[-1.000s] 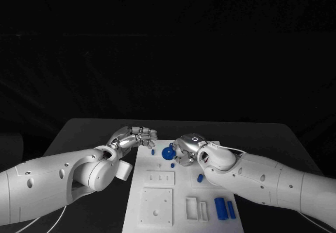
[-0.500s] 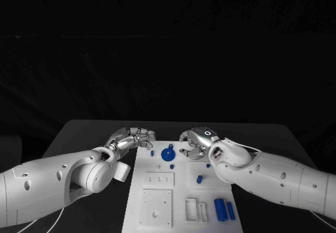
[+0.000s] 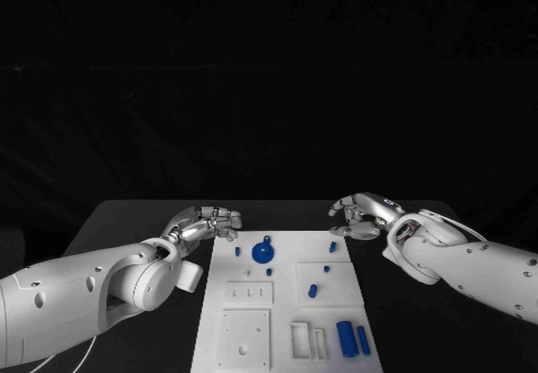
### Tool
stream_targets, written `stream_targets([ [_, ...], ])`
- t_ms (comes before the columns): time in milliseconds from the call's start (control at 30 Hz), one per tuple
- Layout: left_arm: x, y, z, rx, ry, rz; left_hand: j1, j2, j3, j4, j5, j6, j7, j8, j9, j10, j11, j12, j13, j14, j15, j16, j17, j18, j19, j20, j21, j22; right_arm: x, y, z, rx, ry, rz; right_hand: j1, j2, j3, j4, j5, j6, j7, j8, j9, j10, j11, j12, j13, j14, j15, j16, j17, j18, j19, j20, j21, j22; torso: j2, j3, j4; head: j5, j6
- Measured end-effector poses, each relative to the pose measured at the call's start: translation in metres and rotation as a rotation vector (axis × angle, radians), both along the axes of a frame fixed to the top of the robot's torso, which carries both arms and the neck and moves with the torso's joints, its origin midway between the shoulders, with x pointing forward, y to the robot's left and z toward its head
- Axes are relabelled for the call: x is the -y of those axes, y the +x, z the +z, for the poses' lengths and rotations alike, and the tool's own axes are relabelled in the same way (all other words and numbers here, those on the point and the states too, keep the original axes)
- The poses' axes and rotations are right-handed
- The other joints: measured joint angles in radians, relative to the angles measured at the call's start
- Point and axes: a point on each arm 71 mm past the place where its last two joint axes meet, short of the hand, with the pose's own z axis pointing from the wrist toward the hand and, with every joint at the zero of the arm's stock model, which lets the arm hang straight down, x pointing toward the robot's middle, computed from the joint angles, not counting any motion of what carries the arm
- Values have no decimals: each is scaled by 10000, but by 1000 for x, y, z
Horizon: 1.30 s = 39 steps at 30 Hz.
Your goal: Assemble the parts on the task board
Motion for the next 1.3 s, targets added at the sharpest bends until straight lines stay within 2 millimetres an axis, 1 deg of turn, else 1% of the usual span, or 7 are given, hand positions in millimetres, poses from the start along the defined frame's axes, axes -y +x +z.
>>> stream_targets([
  [67, 0, 0, 0, 6, 1, 3, 0, 0, 0, 0, 0, 0, 0, 0, 0, 0, 0, 0, 0, 0, 0, 0, 0, 0, 0, 0, 0, 0, 10, 2, -1, -132, 96, -136, -19, 126, -211, -211, 254, -12, 11, 0, 0, -48, -14, -13, -24, -1, 1, -4, 6, -1, -17, 16, 0, 0, -12, 17, -25, -3, 5],
  [233, -1, 1, 0, 23, 13, 39, 0, 0, 0, 0, 0, 0, 0, 0, 0, 0, 0, 0, 0, 0, 0, 0, 9, 0, 0, 0, 0, -1, 25, 4, -7, -370, 238, -311, -18, 125, -394, -394, 353, -14, 11, 0, -1, -48, -14, -13, -43, -1, 1, -45, 10, 0, -18, 18, 0, -1, -30, 48, -59, -47, 8],
  [467, -2, 1, 0, 33, 15, 53, 0, 0, -1, 0, 0, 0, 0, 0, 0, 0, 0, 0, 0, 0, 0, -37, 9, 0, 0, 0, 0, 1, 29, 0, -31, -756, 205, -488, -22, 121, -567, -564, 431, -126, 86, -6, -17, -125, -16, -130, -128, -3, 3, -45, 9, 0, -55, 24, 0, -1, -35, 55, -77, -78, -27],
  [533, -2, 1, 0, 32, 16, 51, 0, 0, -1, 1, 0, 0, 0, 0, 1, 0, 0, 0, 0, 0, 0, -39, 9, 0, 0, 0, 0, 8, 27, -1, -37, -816, 205, -504, -142, 37, -718, -596, 431, -174, 102, -53, -34, -191, -13, -139, -135, -18, 18, -60, 10, 0, -88, 22, -38, -1, -35, 55, -78, -93, -38],
  [833, -3, 1, 0, 29, 18, 55, 0, 0, -1, 1, 0, 0, 0, 0, 1, 0, 0, 0, 0, 0, 0, -39, 8, 0, 0, 0, 0, 7, 17, -4, -53, -895, 138, -688, -351, 33, -1014, -765, -269, -191, 80, -54, -17, -247, -67, -138, -135, -20, 20, -99, 43, -1, -122, 19, -79, 2, -34, 30, -48, -152, -111],
  [1100, -3, 1, 0, 24, 13, 40, 0, 0, -1, 1, 0, 0, 0, 0, 1, 0, 0, 0, 0, 0, 0, -39, 17, 0, 0, 0, 0, 6, 13, -4, -63, -848, 2, -1041, -389, 71, -1042, -793, -856, 82, -187, 151, 63, -246, -65, -100, -113, -12, 12, -99, 82, -9, -77, -58, -79, 6, -35, 16, -45, -176, -147],
  [1300, -4, 0, 0, 23, 16, 49, 0, 0, -1, 1, 0, 0, 0, 0, 1, 0, 0, 0, 0, 0, 0, -39, 16, -1, 0, 0, 0, 5, 11, -4, -69, -829, -72, -1296, -358, 102, -965, -774, -1003, 253, -341, 232, 90, -243, -67, -99, -109, 9, -80, -99, 99, -61, -59, -75, -79, 6, -39, 8, -44, -195, -174],
])
